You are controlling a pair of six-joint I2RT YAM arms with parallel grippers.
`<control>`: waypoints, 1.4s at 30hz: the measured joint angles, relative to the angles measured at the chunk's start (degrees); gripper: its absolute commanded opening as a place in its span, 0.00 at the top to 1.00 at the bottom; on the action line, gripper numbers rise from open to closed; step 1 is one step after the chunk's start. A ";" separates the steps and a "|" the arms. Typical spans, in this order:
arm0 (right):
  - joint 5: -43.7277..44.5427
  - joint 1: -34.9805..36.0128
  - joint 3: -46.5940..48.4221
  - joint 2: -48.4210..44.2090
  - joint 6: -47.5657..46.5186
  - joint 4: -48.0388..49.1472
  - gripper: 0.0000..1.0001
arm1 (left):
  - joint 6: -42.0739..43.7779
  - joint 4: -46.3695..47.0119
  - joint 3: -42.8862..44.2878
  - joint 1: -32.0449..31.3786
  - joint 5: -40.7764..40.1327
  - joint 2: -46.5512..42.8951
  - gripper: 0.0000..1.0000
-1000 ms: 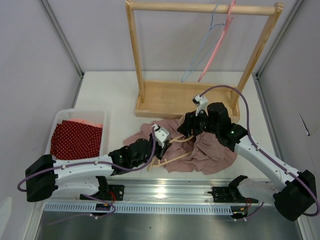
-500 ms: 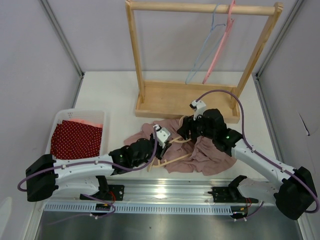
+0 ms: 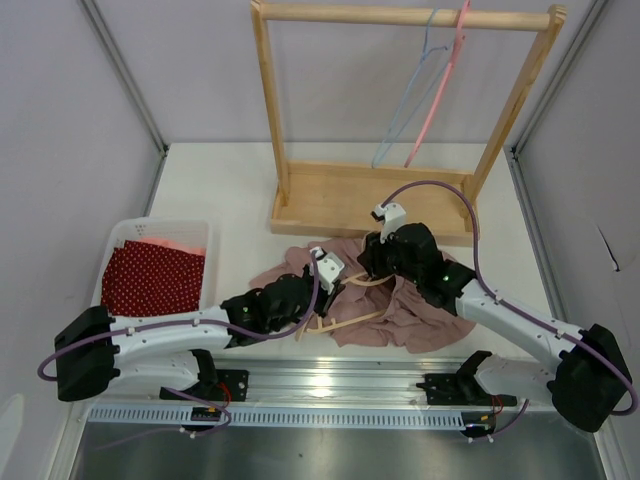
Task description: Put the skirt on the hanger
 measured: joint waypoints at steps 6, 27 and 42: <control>3.56 1.25 -0.50 0.20 -1.36 -0.96 0.98 | 0.31 -1.38 1.20 -0.26 -0.79 0.20 1.00; 9.38 2.43 -2.45 -2.99 -3.41 1.20 1.00 | -10.86 -23.65 17.66 0.74 -13.53 -4.33 0.37; 11.67 2.49 -3.26 -5.31 -3.15 0.76 1.00 | -25.14 -39.78 11.52 8.00 -7.54 -21.00 0.49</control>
